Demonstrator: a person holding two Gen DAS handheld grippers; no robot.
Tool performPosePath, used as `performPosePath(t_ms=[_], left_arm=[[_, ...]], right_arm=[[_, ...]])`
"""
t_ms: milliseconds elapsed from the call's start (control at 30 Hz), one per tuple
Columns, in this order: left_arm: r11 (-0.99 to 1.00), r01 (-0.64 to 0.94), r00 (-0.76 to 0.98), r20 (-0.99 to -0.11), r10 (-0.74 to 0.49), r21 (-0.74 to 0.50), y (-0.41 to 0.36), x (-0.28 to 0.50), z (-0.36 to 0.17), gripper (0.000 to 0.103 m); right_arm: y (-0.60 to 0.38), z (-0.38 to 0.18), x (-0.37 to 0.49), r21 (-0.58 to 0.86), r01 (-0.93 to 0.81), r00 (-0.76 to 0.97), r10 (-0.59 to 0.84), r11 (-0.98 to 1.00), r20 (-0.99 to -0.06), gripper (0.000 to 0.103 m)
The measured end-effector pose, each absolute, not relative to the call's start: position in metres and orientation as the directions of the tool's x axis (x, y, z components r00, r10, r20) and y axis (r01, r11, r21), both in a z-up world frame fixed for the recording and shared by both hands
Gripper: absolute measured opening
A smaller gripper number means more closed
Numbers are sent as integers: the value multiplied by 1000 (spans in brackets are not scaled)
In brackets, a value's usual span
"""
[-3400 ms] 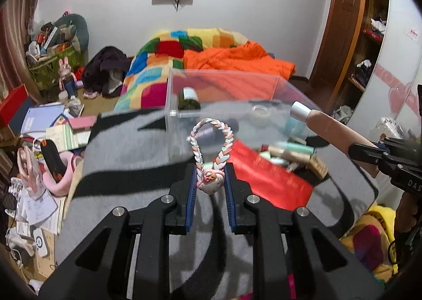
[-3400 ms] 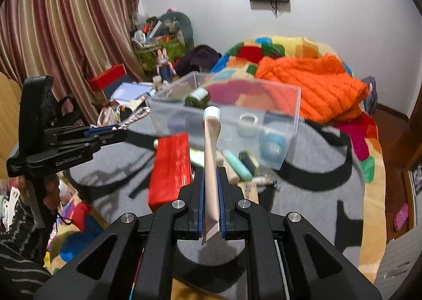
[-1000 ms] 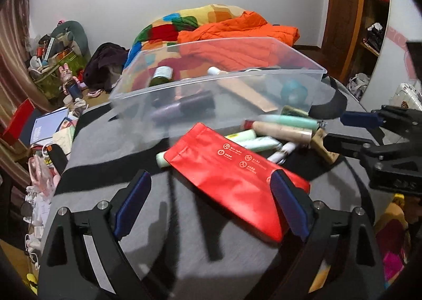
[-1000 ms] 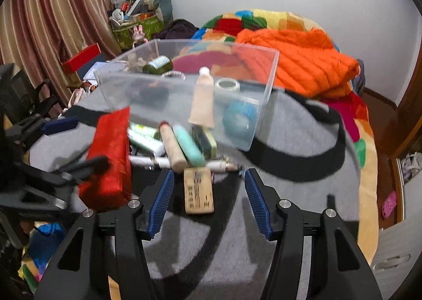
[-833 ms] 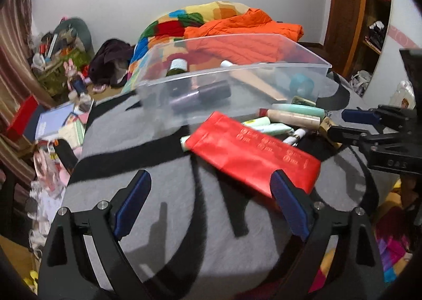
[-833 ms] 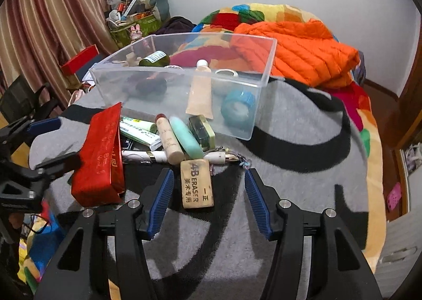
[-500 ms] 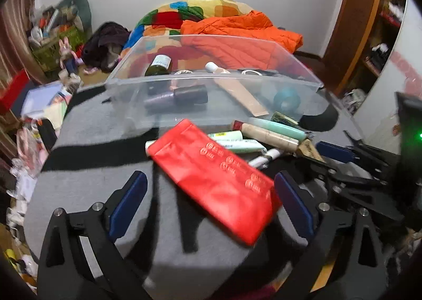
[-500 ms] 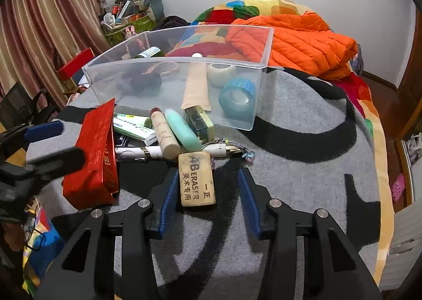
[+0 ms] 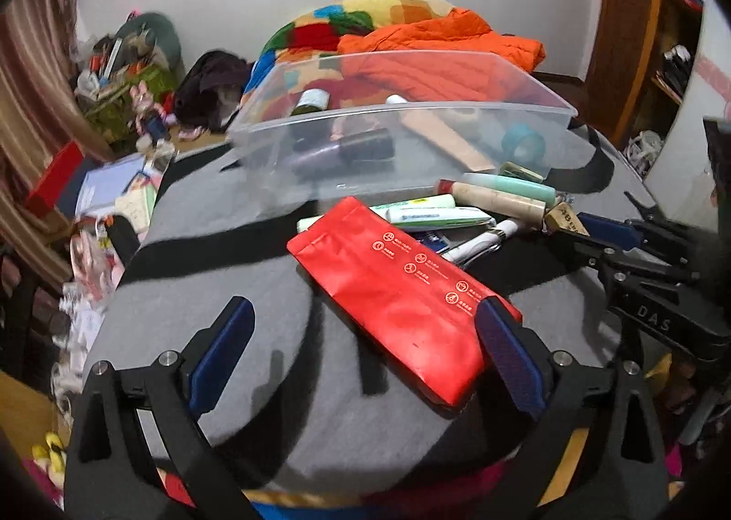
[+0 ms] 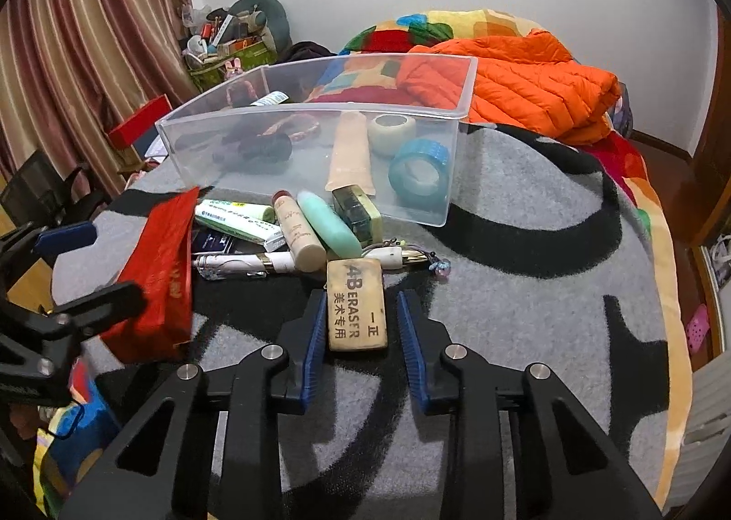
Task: Organize objects
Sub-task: 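Grasp the red pouch with the left tool while the right tool grasps the eraser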
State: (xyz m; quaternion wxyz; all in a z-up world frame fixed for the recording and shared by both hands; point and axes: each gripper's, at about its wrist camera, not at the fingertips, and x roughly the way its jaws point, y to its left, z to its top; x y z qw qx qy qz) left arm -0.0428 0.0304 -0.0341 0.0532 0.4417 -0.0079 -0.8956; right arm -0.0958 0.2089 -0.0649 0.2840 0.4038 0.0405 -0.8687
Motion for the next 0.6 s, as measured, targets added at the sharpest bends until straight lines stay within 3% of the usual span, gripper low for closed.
performPosePath(t_ms=[133, 333, 600], left_arm=[[-994, 113, -594, -801, -71, 4, 36, -49, -27, 99], [-980, 161, -557, -810, -185, 112, 59, -61, -46, 99], [-977, 188, -545, -816, -191, 103, 43, -36, -55, 100]], right_arm=[[210, -65, -95, 170, 531, -513, -474, -830, -715, 28], [215, -66, -90, 179, 545, -511, -494, -819, -703, 28], [218, -69, -90, 190, 546, -519, -508, -816, -687, 27]])
